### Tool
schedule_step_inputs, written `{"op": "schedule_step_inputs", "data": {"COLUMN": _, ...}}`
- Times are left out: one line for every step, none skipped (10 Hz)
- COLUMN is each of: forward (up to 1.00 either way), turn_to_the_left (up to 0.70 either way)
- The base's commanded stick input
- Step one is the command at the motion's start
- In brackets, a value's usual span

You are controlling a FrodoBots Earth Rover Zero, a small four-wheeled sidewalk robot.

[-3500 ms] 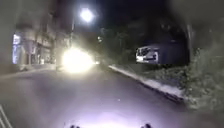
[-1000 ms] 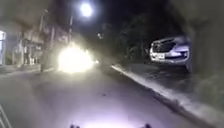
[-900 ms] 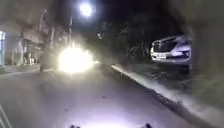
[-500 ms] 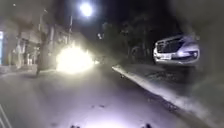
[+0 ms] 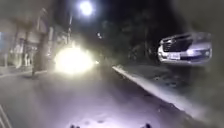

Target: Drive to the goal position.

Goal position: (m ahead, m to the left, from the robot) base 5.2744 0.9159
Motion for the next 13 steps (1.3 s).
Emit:
{"op": "schedule_step_inputs", "data": {"forward": 0.70, "turn_to_the_left": 0.35}}
{"op": "schedule_step_inputs", "data": {"forward": 0.70, "turn_to_the_left": 0.05}}
{"op": "schedule_step_inputs", "data": {"forward": 0.70, "turn_to_the_left": 0.00}}
{"op": "schedule_step_inputs", "data": {"forward": 0.70, "turn_to_the_left": 0.00}}
{"op": "schedule_step_inputs", "data": {"forward": 0.70, "turn_to_the_left": 0.00}}
{"op": "schedule_step_inputs", "data": {"forward": 0.70, "turn_to_the_left": 0.00}}
{"op": "schedule_step_inputs", "data": {"forward": 0.70, "turn_to_the_left": 0.00}}
{"op": "schedule_step_inputs", "data": {"forward": 0.70, "turn_to_the_left": 0.00}}
{"op": "schedule_step_inputs", "data": {"forward": 0.70, "turn_to_the_left": 0.00}}
{"op": "schedule_step_inputs", "data": {"forward": 0.70, "turn_to_the_left": 0.00}}
{"op": "schedule_step_inputs", "data": {"forward": 0.70, "turn_to_the_left": 0.00}}
{"op": "schedule_step_inputs", "data": {"forward": 0.70, "turn_to_the_left": 0.00}}
{"op": "schedule_step_inputs", "data": {"forward": 0.70, "turn_to_the_left": 0.00}}
